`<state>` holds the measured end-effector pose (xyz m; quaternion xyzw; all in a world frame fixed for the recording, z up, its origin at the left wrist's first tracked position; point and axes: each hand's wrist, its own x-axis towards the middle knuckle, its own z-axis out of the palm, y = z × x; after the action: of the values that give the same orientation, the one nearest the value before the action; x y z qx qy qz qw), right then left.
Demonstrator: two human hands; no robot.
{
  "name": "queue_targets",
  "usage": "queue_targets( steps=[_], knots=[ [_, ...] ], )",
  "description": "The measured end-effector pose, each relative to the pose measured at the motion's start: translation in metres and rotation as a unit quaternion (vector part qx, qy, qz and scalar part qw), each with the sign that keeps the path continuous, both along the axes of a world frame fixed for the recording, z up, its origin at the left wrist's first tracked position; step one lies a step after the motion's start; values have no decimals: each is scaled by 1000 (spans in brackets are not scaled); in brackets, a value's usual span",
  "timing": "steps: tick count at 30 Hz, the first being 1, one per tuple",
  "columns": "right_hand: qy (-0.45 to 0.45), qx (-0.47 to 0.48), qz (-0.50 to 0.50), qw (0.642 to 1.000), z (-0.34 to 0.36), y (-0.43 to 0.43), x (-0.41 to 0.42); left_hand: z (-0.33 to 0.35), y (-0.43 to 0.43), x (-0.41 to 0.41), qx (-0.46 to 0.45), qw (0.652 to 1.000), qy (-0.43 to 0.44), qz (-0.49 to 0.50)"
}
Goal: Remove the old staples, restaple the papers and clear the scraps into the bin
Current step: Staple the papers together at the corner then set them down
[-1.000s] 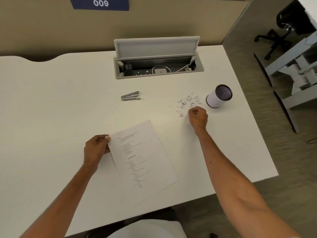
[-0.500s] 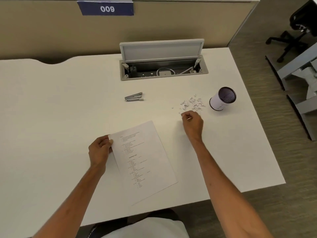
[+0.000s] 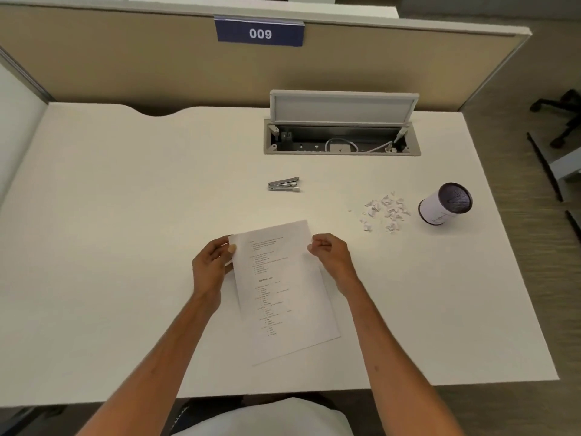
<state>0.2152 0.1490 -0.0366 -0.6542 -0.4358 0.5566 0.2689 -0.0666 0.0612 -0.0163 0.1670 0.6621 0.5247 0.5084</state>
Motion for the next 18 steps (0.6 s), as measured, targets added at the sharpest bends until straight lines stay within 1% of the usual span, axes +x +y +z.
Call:
queue_targets(
  steps=[3,6,8,10,14,16,18],
  knots=[
    [-8,5,10,1000,0,-1,0,2,0,-6,2,1000,-27,7],
    [-11,26,17,999,3,0,-6,8,1,-9,7,999,-49,-20],
    [7,18,46,999,8,3,-11,11,2,-11,15,997,-66,-42],
    [38,-11,70,997,13,7,-12,15,3,-12,28,994,-88,-49],
    [146,-72,126,979,29,10,-4,20,6,-13,57,989,-136,-20],
    [154,-76,130,976,37,6,-2,23,9,-14,62,988,-140,-6],
    [151,-62,102,981,43,0,-3,27,8,-12,65,990,-126,-19]
  ],
)
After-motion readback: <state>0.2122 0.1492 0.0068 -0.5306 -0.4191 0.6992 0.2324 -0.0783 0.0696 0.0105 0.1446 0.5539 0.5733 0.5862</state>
